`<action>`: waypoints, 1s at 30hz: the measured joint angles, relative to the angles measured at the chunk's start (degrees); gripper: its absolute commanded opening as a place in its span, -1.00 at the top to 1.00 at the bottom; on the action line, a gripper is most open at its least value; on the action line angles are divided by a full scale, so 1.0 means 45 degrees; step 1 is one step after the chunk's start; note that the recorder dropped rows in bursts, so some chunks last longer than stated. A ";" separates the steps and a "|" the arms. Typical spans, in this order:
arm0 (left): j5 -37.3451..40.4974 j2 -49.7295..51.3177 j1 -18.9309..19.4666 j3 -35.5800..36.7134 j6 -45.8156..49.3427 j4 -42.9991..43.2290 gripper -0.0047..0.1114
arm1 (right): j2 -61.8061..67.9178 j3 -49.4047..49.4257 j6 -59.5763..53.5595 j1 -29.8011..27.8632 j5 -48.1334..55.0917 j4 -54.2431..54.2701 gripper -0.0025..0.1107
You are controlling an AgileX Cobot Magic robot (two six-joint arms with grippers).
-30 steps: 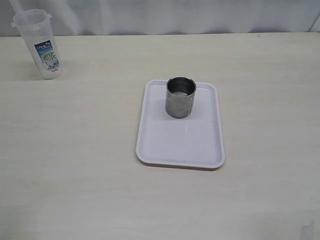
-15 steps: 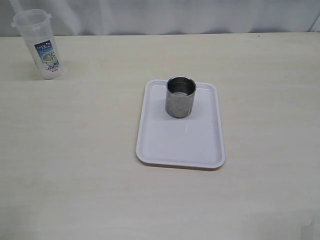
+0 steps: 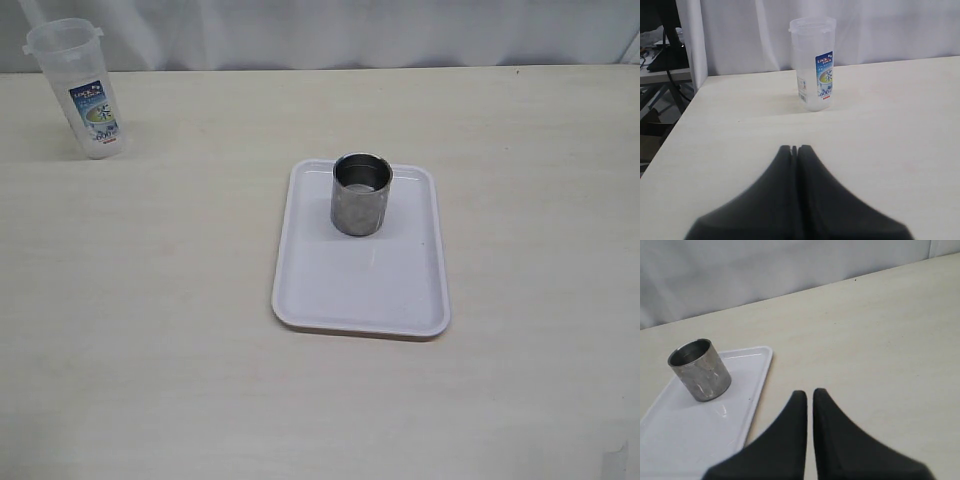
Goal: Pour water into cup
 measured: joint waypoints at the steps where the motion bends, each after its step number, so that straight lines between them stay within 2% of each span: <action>1: 0.0000 0.0000 0.0000 0.0000 0.0000 0.0000 0.92 | 0.0000 0.0000 -0.0126 0.0000 0.0000 0.0000 0.88; 7: 0.0000 0.0000 0.0000 0.0000 0.0000 0.0000 0.92 | 0.0000 0.0000 -0.1439 0.0000 0.0000 -0.0024 0.88; 30: 0.0000 0.0000 0.0000 0.0000 0.0000 0.0000 0.92 | 0.0000 0.0000 -0.1656 0.0000 0.0000 -0.0024 0.88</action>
